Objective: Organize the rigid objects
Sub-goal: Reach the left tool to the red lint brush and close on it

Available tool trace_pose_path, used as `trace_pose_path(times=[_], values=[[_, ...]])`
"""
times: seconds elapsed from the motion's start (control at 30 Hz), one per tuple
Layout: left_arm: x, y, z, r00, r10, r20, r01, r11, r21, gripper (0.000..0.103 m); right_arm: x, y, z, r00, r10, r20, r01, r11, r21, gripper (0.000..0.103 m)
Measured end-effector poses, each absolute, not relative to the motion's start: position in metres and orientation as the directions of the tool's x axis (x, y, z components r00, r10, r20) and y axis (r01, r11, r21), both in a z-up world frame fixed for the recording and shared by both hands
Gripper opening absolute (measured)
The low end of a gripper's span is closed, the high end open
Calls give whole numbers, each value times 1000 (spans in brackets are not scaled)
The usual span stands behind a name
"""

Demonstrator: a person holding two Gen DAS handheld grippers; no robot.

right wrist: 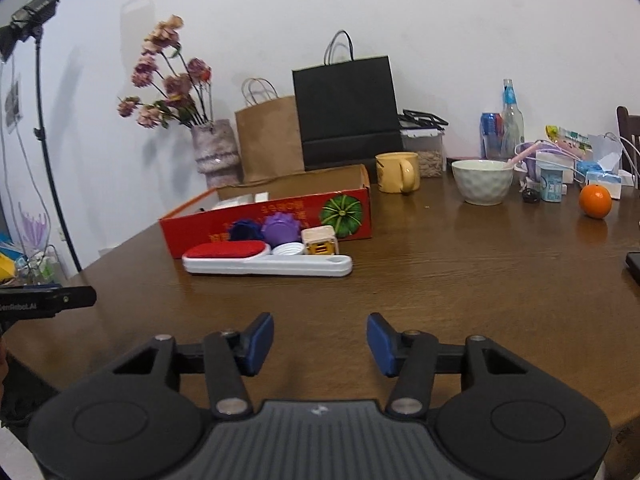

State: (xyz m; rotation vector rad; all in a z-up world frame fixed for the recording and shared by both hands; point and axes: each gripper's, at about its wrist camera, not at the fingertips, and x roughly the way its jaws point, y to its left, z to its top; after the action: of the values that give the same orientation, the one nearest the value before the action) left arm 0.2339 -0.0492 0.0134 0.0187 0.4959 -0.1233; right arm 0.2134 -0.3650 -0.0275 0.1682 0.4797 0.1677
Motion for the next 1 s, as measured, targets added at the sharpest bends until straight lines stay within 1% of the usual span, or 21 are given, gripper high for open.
trace_pose_path(times=[0.23,0.33,0.37,0.53,0.7,0.8,0.83,1.0], values=[[288,-53,12,856,-138,-498,142,989,-30,77,272,-370,-26,854,185,-486,-108,977,181,44],[312,-54,9,843,-153,-516,154,987,-42,72,299,-374,-25,846,177,-502,-99,979,177,40],[321,-55,7,835,-164,-525,160,986,-53,70,308,-374,-25,843,180,-507,-99,978,182,38],[358,-58,3,802,-220,-556,190,975,-113,65,347,-377,-29,820,201,-535,-104,973,207,31],[395,-65,2,778,-277,-563,219,961,-170,64,373,-375,-32,811,195,-551,-86,972,217,30],[412,-67,-3,765,-290,-576,220,957,-189,61,381,-373,-36,800,202,-566,-92,972,217,28],[417,-66,-5,756,-299,-583,221,954,-204,60,382,-372,-38,794,202,-573,-92,972,215,26],[433,-64,-12,735,-320,-597,208,946,-250,59,387,-371,-45,772,209,-600,-90,971,222,25]])
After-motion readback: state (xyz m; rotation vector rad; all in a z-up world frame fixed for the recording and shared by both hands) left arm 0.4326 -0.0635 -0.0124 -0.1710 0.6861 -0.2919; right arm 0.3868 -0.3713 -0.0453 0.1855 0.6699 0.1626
